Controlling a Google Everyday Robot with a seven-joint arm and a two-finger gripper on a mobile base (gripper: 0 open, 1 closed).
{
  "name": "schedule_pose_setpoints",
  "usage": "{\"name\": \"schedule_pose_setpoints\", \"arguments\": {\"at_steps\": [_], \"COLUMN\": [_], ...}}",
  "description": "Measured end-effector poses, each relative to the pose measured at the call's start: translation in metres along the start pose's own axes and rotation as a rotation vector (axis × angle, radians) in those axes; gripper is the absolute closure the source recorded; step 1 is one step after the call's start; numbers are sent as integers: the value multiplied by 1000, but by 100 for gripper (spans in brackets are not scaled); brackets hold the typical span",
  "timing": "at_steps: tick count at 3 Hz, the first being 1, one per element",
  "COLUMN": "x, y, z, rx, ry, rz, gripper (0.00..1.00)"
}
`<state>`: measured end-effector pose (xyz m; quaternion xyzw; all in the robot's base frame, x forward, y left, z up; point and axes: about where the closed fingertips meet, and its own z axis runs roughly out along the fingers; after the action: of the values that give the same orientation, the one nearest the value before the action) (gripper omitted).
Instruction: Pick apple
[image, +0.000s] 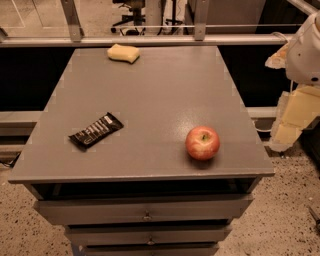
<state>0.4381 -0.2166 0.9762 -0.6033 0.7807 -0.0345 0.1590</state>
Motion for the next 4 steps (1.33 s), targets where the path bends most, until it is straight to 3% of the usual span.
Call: {"name": "schedule_pose_setpoints", "arguments": {"at_steps": [2, 3, 4], "x": [-2, -9, -30], "y": [0, 5, 22], "z": [0, 7, 36], "rx": [5, -11, -61], "ry": [-12, -52, -125], "rz": [4, 10, 49], "gripper": [0, 0, 0]}}
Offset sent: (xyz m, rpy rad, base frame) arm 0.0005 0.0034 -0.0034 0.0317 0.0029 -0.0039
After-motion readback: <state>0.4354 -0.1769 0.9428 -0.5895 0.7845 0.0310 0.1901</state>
